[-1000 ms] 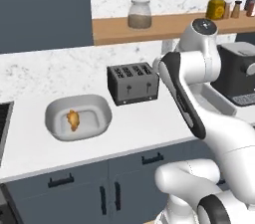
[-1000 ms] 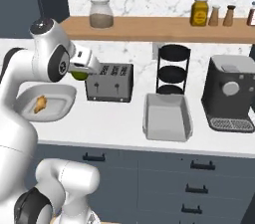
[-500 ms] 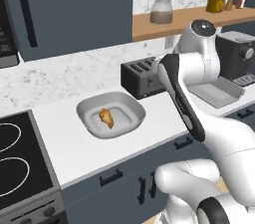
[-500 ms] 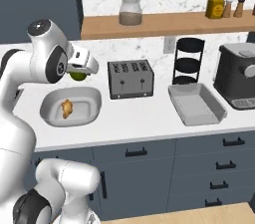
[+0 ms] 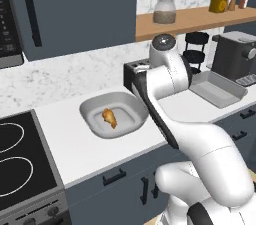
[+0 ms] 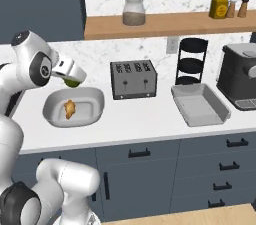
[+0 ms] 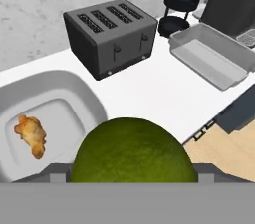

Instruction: Place one lime and one chicken drumstick in each tupperware on the nearby counter, to pack two identical lunches.

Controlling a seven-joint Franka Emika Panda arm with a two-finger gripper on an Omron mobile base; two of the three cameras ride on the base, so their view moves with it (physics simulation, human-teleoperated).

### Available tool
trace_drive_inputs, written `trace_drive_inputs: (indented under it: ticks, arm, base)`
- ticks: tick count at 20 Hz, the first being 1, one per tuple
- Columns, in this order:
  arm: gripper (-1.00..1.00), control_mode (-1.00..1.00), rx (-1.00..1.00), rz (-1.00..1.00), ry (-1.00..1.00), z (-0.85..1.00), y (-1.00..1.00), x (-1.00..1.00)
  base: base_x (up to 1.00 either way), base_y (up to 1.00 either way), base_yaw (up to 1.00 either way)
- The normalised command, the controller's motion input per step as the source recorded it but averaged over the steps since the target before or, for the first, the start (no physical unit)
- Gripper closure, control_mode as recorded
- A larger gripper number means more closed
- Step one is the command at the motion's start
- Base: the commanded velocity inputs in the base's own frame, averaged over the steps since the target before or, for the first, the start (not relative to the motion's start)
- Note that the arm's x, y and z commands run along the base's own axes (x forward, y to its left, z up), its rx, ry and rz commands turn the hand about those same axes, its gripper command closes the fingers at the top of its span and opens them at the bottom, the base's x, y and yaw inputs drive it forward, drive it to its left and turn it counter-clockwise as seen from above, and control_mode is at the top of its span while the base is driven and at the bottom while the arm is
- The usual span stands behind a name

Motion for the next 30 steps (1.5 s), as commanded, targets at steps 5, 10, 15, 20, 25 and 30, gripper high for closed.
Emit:
trace_drive_inputs:
  ticks: [5, 10, 15, 20, 25, 30]
  arm:
    - [1.00, -1.00, 0.16, 0.07, 0.05, -0.67, 0.00, 0.31]
    - [1.00, -1.00, 0.26, 0.28, 0.01, -0.70, 0.00, 0.35]
    - [1.00, -1.00, 0.10, 0.37, 0.01, -0.61, 0.16, 0.43]
    - [1.00, -1.00, 0.02, 0.18, 0.06, -0.37, 0.24, 0.62]
    - [1.00, -1.00, 0.00, 0.02, 0.12, -0.19, 0.40, 0.66]
    - [1.00, -1.00, 0.00, 0.00, 0.06, -0.17, 0.32, 0.40]
  base:
    - [0.00, 0.00, 0.00]
    - [0.00, 0.00, 0.00]
    - [0.00, 0.00, 0.00]
    - [0.00, 0.00, 0.00]
    - [0.00, 0.00, 0.00]
    - [0.00, 0.00, 0.00]
